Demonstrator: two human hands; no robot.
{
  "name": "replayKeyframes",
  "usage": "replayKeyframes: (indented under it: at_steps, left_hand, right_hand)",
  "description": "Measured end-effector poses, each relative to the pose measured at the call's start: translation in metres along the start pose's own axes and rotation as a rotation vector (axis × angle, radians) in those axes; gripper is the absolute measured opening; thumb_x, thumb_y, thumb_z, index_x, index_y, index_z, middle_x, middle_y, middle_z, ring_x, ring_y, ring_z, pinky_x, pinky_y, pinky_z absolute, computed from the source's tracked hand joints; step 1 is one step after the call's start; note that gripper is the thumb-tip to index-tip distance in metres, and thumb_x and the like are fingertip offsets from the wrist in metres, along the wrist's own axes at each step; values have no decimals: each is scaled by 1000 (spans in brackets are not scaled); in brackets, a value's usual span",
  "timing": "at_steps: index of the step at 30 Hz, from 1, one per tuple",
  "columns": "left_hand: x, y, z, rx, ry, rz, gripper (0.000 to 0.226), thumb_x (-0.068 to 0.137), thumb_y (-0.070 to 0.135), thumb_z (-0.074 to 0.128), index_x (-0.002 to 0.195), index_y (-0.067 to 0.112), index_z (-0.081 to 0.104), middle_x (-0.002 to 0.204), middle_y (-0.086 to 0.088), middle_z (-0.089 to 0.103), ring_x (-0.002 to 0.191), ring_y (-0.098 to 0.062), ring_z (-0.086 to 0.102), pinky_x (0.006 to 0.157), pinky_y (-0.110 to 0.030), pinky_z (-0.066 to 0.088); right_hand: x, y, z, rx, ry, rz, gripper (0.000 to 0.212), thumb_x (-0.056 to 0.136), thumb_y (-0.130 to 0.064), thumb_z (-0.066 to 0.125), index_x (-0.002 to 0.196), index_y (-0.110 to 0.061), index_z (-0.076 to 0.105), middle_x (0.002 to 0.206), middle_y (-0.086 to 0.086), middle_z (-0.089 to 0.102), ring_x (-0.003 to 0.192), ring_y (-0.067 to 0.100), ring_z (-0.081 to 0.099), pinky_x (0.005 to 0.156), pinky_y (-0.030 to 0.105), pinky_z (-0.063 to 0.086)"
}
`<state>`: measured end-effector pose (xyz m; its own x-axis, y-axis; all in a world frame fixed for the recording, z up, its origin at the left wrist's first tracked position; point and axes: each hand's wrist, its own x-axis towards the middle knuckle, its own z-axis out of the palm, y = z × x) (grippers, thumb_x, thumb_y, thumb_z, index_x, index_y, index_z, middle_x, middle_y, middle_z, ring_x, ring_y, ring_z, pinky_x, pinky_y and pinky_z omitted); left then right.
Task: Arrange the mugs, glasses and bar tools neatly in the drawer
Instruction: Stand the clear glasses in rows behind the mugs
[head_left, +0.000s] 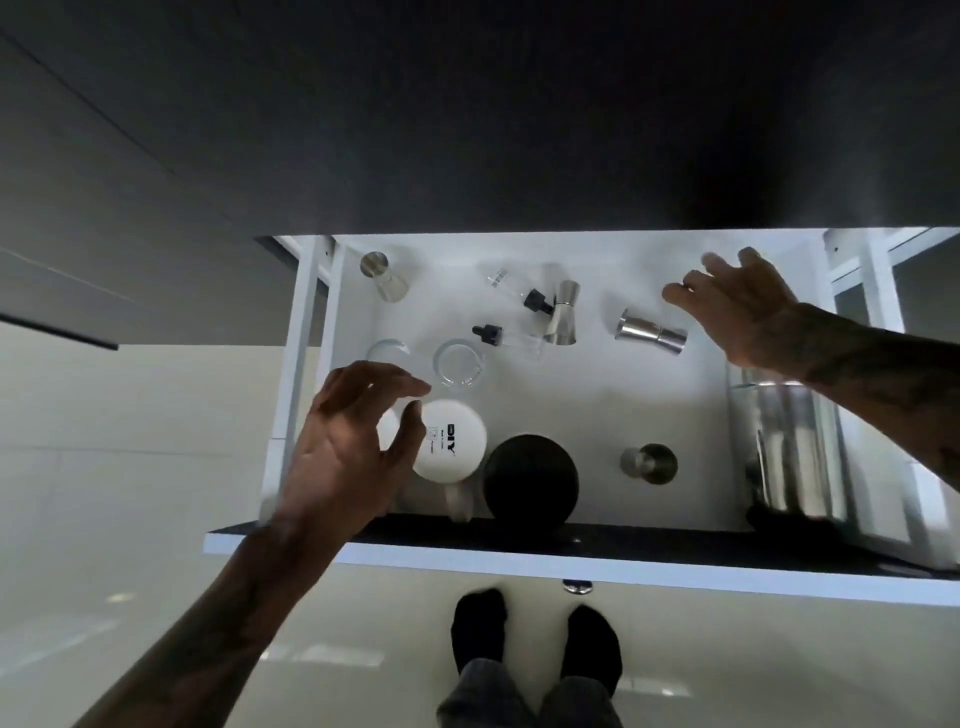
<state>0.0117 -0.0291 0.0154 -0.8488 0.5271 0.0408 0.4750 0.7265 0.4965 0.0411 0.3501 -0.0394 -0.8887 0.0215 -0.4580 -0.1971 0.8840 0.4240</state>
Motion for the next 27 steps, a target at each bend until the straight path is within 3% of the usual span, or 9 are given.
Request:
replayKeyframes:
  at_steps: [2,6,11,13,15,17,19,22,27]
  left_hand:
    - [4,-19,-9,-2,3,-60,22,85,18,61,105,15,71,105,-4,68,100,-27,63,87,-38,52]
    - [13,-42,-17,-42,-36,-167,28,86,18,61,114,16,68,112,-6,66,102,-26,64,87,-42,56]
    - [37,-42,-15,-102,-88,-218,36,89,18,63,125,17,61,122,-8,62,108,-20,62,90,-40,56]
    - [49,-40,-17,-194,-71,-221,30,89,16,63,119,16,65,113,-5,68,101,-14,65,86,-31,58]
    - [63,-37,-22,-271,-52,-272,22,89,16,61,110,18,70,99,2,73,88,-7,68,81,-16,55]
    - [75,-36,-25,-324,-28,-349,22,89,17,59,106,20,72,95,2,74,88,-14,70,84,-21,55]
    - [87,-36,-27,-316,4,-396,25,88,16,57,107,19,73,106,-4,75,99,-24,70,89,-22,51]
    - [101,-43,-24,-148,-12,-379,35,89,8,51,120,13,68,125,-5,69,114,-24,61,80,-10,35]
    - [122,-68,-5,234,-177,-91,42,88,2,53,130,6,57,132,-15,58,117,-32,57,88,-35,50]
  right_hand:
    - [-2,4,4,19,22,8,72,56,-9,84,121,-11,53,104,8,69,93,31,65,78,41,46]
    - [-13,15,3,93,137,61,73,70,-15,71,138,-11,45,134,11,55,114,33,55,80,43,48]
    - [-56,-9,-51,683,432,154,61,74,-33,59,131,-16,46,130,15,57,116,39,55,88,53,51]
    - [-60,-35,-88,918,489,137,64,75,-28,75,132,-17,47,132,13,56,114,33,56,95,37,47]
    - [-48,-66,-121,1159,508,103,70,72,-19,83,133,-16,48,135,5,56,112,21,57,88,14,44]
    - [-24,-97,-143,1332,538,62,68,73,-18,82,131,-15,47,132,-1,59,109,16,59,81,4,45]
    - [0,-120,-155,1423,560,61,63,73,-19,80,128,-14,48,123,-2,63,103,16,62,80,14,52]
    - [25,-145,-157,1421,526,46,60,71,-21,78,123,-14,49,114,-1,65,99,19,63,85,34,56]
    - [63,-158,-150,1313,317,49,55,71,-19,73,121,-15,50,112,6,66,99,28,62,85,45,55]
